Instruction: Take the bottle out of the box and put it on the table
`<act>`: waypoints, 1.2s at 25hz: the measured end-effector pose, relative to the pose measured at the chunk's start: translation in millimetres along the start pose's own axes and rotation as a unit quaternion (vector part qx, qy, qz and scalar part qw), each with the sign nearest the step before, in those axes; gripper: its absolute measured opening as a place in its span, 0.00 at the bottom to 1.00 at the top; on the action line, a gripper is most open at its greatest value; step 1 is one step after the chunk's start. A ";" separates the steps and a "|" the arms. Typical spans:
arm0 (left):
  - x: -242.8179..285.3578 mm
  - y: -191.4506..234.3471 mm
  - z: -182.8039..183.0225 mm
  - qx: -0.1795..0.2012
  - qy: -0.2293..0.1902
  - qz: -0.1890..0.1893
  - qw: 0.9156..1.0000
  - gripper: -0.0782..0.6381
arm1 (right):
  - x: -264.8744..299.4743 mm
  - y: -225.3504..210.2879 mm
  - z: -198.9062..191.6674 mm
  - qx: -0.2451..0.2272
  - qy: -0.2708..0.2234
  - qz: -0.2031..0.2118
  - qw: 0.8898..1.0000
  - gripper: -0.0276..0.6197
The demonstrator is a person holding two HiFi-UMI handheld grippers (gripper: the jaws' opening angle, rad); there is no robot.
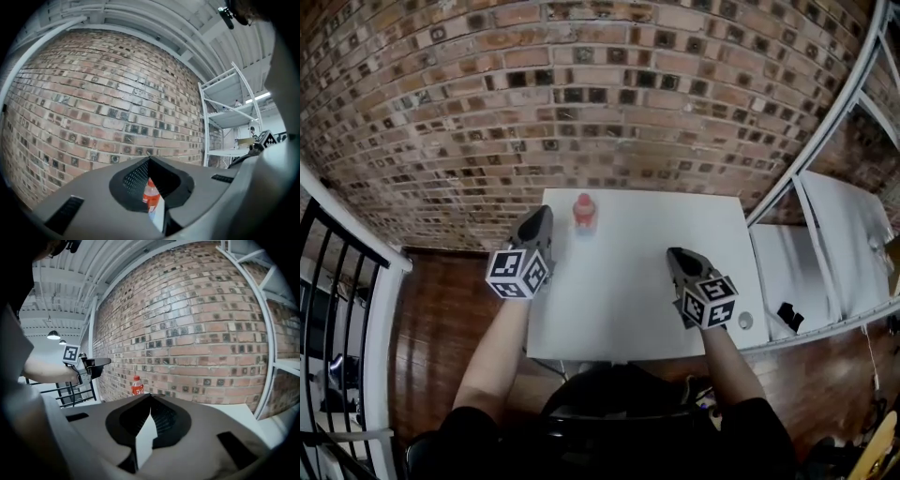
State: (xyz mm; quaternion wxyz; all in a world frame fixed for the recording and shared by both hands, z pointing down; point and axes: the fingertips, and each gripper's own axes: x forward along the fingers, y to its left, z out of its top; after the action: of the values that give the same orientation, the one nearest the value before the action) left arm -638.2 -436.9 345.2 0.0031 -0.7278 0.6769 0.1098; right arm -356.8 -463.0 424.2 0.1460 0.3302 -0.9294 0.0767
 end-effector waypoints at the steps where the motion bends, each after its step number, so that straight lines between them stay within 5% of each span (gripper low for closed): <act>1: -6.4 -2.9 0.8 0.002 0.000 -0.005 1.000 0.11 | -8.7 0.0 0.2 0.002 -0.006 -0.006 1.000 0.05; 7: -50.0 -25.9 12.7 -0.003 -0.017 -0.005 1.000 0.11 | -56.8 7.5 8.1 0.000 -0.059 -0.021 0.998 0.05; 15: -121.4 -107.1 22.9 0.019 -0.026 -0.010 0.999 0.11 | -150.9 -20.5 4.3 0.028 -0.118 -0.045 0.992 0.05; 23: -171.5 -207.1 16.8 0.050 -0.023 0.020 0.998 0.11 | -222.4 -39.9 -22.9 0.056 -0.129 -0.008 0.990 0.05; 30: -203.5 -226.1 16.0 0.043 -0.024 0.051 0.998 0.11 | -226.5 -20.7 -34.9 0.058 -0.140 0.018 0.988 0.05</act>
State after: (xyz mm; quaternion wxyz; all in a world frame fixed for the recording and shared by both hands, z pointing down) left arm -429.8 -215.1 330.4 0.0450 -0.6891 0.7167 0.0974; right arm -168.5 -336.7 385.2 -0.0067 0.3287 -0.9405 0.0859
